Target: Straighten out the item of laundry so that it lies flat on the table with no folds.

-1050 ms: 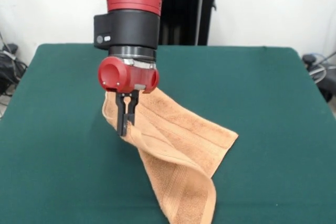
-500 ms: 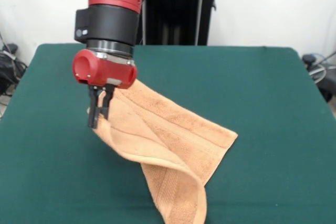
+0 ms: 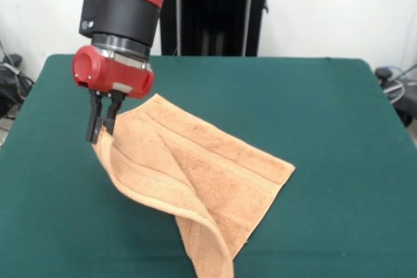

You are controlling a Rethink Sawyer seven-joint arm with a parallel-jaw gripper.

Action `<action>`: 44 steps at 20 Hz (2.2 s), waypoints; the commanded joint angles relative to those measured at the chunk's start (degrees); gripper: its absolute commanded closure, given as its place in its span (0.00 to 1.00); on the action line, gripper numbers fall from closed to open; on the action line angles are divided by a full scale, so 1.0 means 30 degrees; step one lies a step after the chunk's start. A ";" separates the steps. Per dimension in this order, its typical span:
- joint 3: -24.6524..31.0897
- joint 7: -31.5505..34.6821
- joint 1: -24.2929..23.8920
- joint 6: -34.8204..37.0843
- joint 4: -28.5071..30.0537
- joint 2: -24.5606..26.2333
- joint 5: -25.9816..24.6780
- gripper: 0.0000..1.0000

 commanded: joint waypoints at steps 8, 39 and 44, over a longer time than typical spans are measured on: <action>-0.2915 0.3065 0.1041 -0.3084 0.1627 0.0788 0.1763 1.00; -0.2139 0.2794 -0.0369 -0.3664 0.0675 0.1529 0.0376 1.00; -0.1871 0.2850 -0.0658 -0.3585 0.0520 0.1713 0.0234 1.00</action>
